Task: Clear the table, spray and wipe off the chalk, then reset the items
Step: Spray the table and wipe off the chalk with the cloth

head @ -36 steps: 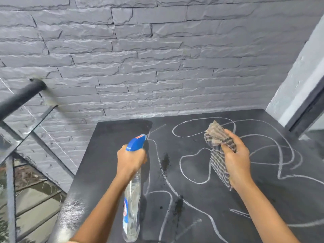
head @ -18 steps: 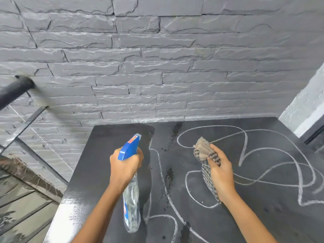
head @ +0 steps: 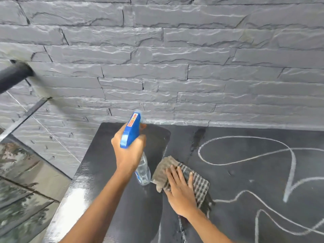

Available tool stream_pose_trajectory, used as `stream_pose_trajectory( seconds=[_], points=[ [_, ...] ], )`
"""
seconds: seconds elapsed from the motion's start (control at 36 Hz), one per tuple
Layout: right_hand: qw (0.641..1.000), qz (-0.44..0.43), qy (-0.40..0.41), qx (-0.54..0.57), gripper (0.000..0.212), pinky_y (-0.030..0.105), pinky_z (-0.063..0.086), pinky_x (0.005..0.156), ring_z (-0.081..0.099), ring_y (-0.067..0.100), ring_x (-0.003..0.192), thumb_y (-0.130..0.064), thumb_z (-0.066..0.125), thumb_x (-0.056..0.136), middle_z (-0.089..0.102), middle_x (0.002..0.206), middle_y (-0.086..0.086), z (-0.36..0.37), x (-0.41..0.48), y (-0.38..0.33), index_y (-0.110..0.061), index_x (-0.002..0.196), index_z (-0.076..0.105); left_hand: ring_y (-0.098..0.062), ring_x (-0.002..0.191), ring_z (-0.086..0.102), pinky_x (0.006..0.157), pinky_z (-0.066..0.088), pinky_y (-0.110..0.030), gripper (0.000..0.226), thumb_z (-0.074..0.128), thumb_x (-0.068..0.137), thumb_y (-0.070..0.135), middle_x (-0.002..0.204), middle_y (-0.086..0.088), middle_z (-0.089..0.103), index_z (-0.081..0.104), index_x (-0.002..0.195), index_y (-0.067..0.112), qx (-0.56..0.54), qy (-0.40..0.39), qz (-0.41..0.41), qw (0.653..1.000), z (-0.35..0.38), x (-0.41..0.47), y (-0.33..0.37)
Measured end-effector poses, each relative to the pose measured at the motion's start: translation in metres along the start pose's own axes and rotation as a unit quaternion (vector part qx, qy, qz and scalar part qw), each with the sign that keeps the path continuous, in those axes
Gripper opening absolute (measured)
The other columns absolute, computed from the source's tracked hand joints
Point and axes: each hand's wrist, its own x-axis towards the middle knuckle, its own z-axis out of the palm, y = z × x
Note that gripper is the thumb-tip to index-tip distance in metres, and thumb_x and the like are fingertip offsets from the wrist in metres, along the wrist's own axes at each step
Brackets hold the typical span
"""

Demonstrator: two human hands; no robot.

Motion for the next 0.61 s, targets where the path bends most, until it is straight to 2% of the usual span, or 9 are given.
stream_pose_trajectory(
  seconds=[0.08,0.17,0.25,0.36,0.44,0.47,0.53,0.56,0.61],
  points=[
    [0.999,-0.029,0.018,-0.041,0.063,0.05,-0.026,0.107,-0.017,0.018,0.144,-0.043,0.029,0.098,-0.015,0.156,-0.009,-0.001,0.036,0.011,-0.028,0.15,-0.002,-0.003,0.044,0.041,0.043,0.034,-0.008,0.032,0.052,0.062,-0.004,0.054,0.019,0.059,0.065,0.066,0.025,-0.007,0.0,0.015,1.0,0.006,0.014,-0.006],
    [0.997,-0.04,0.018,-0.063,0.06,0.046,-0.028,0.106,-0.013,0.014,0.145,-0.047,0.026,0.098,-0.01,0.157,-0.011,-0.009,0.082,0.028,-0.029,0.15,0.002,-0.006,0.046,0.035,0.042,0.032,-0.011,0.028,0.049,0.053,0.007,0.057,0.006,0.053,0.066,0.066,0.025,-0.007,0.0,0.02,1.0,0.012,0.029,-0.01],
    [0.997,-0.044,0.003,-0.065,0.058,0.047,-0.023,0.108,-0.009,0.014,0.145,-0.048,0.024,0.098,-0.007,0.159,-0.01,-0.021,0.127,0.04,-0.032,0.15,0.003,-0.005,0.045,0.037,0.042,0.033,-0.01,0.028,0.049,0.053,0.005,0.056,0.007,0.051,0.066,0.066,0.024,-0.031,-0.007,0.036,0.999,0.018,0.032,-0.014],
    [0.996,-0.053,-0.04,-0.066,0.054,0.051,-0.017,0.111,-0.009,0.014,0.145,-0.047,0.022,0.099,-0.007,0.159,-0.009,-0.039,0.181,0.037,-0.035,0.149,0.006,-0.008,0.054,0.042,0.047,0.037,-0.013,0.034,0.049,0.054,0.005,0.07,-0.001,0.058,0.064,0.064,0.034,-0.05,0.003,0.057,0.997,0.016,0.033,-0.026],
    [0.99,-0.117,-0.063,-0.045,0.051,0.053,-0.011,0.113,-0.007,0.014,0.146,-0.041,0.023,0.1,-0.002,0.159,-0.009,-0.04,0.207,0.014,-0.034,0.149,0.01,-0.007,0.054,0.041,0.048,0.035,-0.015,0.032,0.049,0.054,0.006,0.062,0.009,0.054,0.063,0.056,0.035,-0.052,0.01,0.056,0.997,0.016,0.036,-0.033],
    [0.986,-0.147,-0.063,-0.038,0.051,0.053,-0.009,0.114,-0.004,0.015,0.146,-0.039,0.025,0.1,0.0,0.159,-0.008,-0.039,0.214,0.003,-0.032,0.149,0.012,-0.004,0.05,0.039,0.047,0.034,-0.014,0.028,0.049,0.054,0.007,0.057,0.014,0.05,0.064,0.055,0.031,-0.053,0.013,0.054,0.997,0.017,0.035,-0.033],
    [0.979,-0.192,-0.051,-0.042,0.052,0.055,-0.003,0.115,0.002,0.018,0.146,-0.035,0.03,0.1,0.005,0.159,-0.006,-0.034,0.224,-0.015,-0.029,0.149,0.016,-0.008,0.056,0.042,0.052,0.036,-0.018,0.014,0.05,0.054,0.007,0.061,0.004,0.05,0.062,0.061,0.008,-0.057,0.011,0.055,0.997,0.018,0.035,-0.034],
    [0.978,-0.2,-0.043,-0.044,0.053,0.056,-0.002,0.115,0.003,0.019,0.146,-0.034,0.032,0.099,0.006,0.159,-0.004,-0.033,0.228,-0.021,-0.029,0.149,0.017,-0.012,0.062,0.044,0.055,0.037,-0.023,0.022,0.05,0.055,0.007,0.067,-0.001,0.051,0.057,0.07,-0.008,-0.055,0.011,0.06,0.997,0.018,0.036,-0.036],
    [0.978,-0.2,-0.023,-0.047,0.053,0.056,0.0,0.115,0.006,0.02,0.146,-0.033,0.034,0.098,0.008,0.159,-0.003,-0.03,0.232,-0.025,-0.029,0.149,0.018,-0.015,0.065,0.041,0.056,0.034,-0.026,0.025,0.05,0.055,0.006,0.072,-0.004,0.048,0.053,0.07,-0.013,-0.052,0.014,0.068,0.996,0.017,0.037,-0.038]
  ],
)
